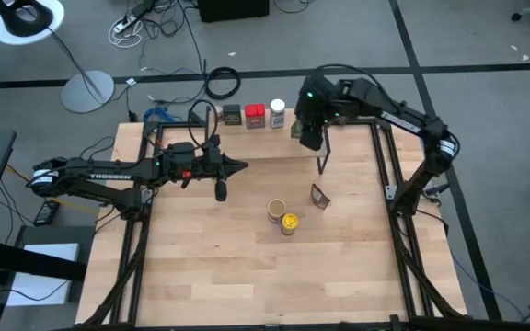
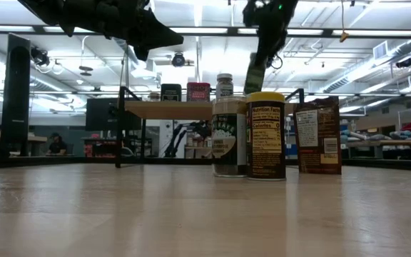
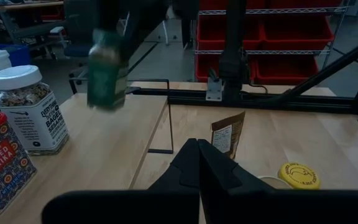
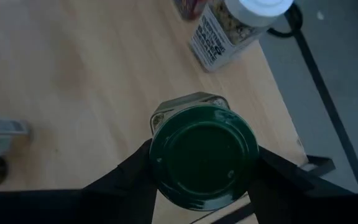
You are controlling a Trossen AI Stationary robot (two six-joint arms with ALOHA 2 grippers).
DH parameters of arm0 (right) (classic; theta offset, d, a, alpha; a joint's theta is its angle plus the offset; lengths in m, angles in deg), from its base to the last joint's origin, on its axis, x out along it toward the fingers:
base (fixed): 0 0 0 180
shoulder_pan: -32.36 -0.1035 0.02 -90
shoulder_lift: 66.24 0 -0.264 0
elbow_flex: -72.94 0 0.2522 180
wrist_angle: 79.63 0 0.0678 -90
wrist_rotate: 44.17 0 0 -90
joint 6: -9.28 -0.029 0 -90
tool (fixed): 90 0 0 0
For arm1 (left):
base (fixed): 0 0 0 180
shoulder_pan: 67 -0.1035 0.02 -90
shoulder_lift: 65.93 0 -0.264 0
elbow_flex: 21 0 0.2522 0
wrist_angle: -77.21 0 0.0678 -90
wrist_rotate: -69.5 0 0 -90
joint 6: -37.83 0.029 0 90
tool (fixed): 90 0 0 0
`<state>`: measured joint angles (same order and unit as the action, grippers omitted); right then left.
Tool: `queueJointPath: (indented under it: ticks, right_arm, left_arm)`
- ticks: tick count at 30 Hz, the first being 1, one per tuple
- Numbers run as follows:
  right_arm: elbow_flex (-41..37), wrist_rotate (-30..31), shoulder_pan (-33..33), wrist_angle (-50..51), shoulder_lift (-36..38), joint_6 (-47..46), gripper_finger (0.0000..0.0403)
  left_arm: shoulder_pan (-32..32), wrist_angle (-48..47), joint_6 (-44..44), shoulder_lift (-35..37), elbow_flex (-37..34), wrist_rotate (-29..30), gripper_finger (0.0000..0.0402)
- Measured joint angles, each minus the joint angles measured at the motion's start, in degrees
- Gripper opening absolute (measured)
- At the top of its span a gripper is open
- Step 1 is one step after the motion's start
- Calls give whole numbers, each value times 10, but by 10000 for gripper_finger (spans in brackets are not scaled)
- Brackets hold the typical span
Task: Shelf spices
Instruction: Put the green seasoning bottle on the shelf
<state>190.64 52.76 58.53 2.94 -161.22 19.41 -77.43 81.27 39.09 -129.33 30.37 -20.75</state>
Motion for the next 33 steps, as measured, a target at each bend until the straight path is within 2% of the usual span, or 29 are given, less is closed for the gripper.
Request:
queueJointPath:
  ticks: [6,18,24,33]
  right_arm:
    - [14,-7,26,1,-48,41,196]
    - [180,-22,29,110,-134,66,197]
    - [195,-27,29,123,-138,69,242]
    - [196,-38,32,121,-136,74,196]
  left_arm:
    - [0,0,10,0,0,0,1]
    - [0,-2,17,0,0,3,1]
    - [0,-2,27,0,0,3,1]
    - [0,-2,27,0,0,3,1]
